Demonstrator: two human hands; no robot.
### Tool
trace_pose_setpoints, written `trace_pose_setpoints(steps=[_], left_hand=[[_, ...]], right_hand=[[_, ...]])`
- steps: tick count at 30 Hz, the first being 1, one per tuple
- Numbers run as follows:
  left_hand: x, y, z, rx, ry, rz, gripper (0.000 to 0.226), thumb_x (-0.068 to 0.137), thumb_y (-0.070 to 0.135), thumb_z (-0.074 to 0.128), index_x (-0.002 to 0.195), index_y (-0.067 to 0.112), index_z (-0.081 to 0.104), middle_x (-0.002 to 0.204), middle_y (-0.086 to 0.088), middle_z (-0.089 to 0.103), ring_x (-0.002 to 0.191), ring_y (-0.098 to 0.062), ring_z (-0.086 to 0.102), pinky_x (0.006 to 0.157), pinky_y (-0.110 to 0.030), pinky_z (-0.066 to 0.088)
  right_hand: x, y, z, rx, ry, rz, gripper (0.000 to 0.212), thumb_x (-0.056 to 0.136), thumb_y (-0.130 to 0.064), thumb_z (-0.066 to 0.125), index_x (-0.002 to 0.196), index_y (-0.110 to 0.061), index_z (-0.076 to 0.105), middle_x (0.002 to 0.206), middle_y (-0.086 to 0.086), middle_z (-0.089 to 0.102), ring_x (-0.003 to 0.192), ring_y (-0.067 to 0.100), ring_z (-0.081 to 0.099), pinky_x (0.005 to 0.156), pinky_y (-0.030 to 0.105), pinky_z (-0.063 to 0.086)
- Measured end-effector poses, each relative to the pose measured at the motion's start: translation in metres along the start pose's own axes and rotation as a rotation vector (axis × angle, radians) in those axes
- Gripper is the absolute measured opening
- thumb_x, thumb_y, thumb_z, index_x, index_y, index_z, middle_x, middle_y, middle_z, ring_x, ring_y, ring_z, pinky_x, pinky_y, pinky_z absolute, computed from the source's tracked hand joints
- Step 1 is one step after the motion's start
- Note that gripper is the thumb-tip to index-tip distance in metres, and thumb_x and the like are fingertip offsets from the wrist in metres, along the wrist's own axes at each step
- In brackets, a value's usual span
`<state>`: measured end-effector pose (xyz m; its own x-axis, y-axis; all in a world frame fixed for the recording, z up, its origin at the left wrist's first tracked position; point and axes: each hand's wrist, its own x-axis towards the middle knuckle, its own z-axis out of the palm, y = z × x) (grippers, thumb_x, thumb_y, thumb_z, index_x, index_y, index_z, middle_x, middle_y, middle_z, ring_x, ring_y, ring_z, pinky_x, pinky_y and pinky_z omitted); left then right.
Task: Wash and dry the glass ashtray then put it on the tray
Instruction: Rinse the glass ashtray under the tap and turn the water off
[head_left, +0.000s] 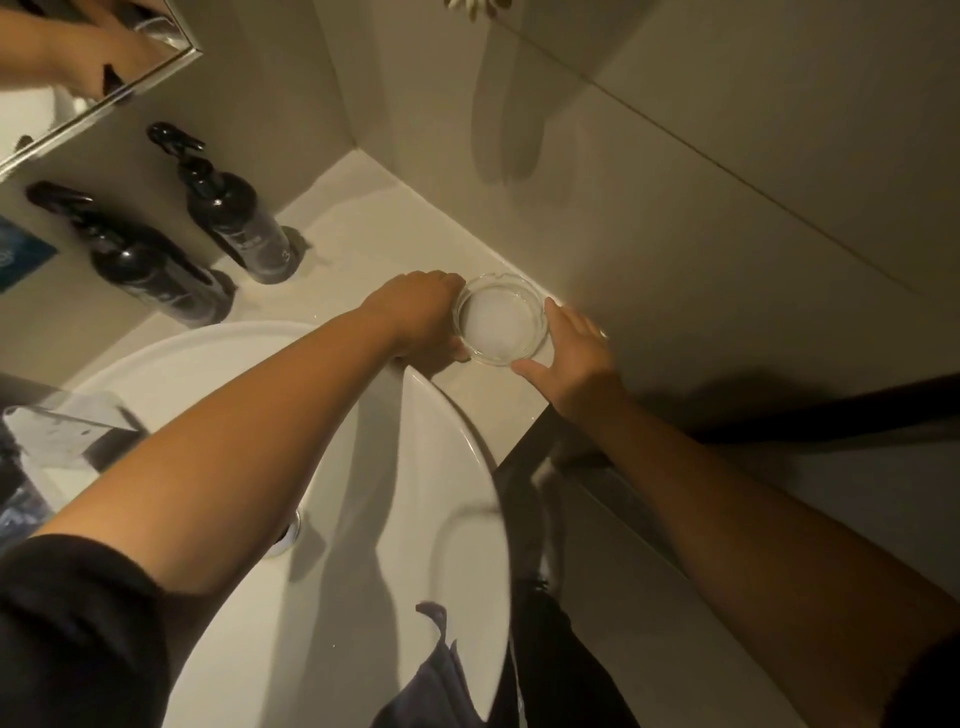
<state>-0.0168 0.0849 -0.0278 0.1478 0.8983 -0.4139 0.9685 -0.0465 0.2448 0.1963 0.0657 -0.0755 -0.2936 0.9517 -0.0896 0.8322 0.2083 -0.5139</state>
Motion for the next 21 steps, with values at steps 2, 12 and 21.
trace_pose_setpoints(steps=[2, 12, 21], left_hand=[[-0.001, 0.000, -0.001, -0.069, -0.015, -0.003, 0.049, 0.061, 0.048, 0.076, 0.099, 0.023, 0.057, 0.092, 0.002, 0.066, 0.079, -0.024, 0.063, 0.071, -0.037, 0.054], [-0.030, -0.010, -0.020, -0.336, 0.112, 0.040, 0.077, 0.076, 0.034, 0.082, 0.140, 0.015, 0.044, 0.138, -0.006, 0.056, 0.122, -0.028, 0.053, 0.098, -0.036, 0.041], [-0.089, -0.004, -0.031, -0.544, 0.300, 0.038, 0.079, 0.080, 0.019, 0.080, 0.147, 0.017, 0.038, 0.144, -0.002, 0.051, 0.127, -0.019, 0.052, 0.102, -0.031, 0.040]], right_hand=[[0.004, -0.002, -0.002, 0.047, -0.031, 0.008, 0.083, 0.076, -0.035, 0.079, 0.143, -0.003, 0.040, 0.142, 0.014, 0.048, 0.133, 0.029, 0.041, 0.112, 0.037, 0.027], [0.009, -0.030, -0.047, 0.263, -0.072, -0.047, 0.074, 0.076, -0.024, 0.078, 0.140, -0.027, 0.041, 0.137, 0.001, 0.049, 0.122, 0.016, 0.048, 0.098, 0.028, 0.042], [0.002, -0.065, -0.080, 0.230, -0.104, -0.200, 0.071, 0.079, -0.029, 0.077, 0.140, -0.027, 0.041, 0.136, -0.001, 0.050, 0.119, 0.013, 0.048, 0.092, 0.027, 0.040]])
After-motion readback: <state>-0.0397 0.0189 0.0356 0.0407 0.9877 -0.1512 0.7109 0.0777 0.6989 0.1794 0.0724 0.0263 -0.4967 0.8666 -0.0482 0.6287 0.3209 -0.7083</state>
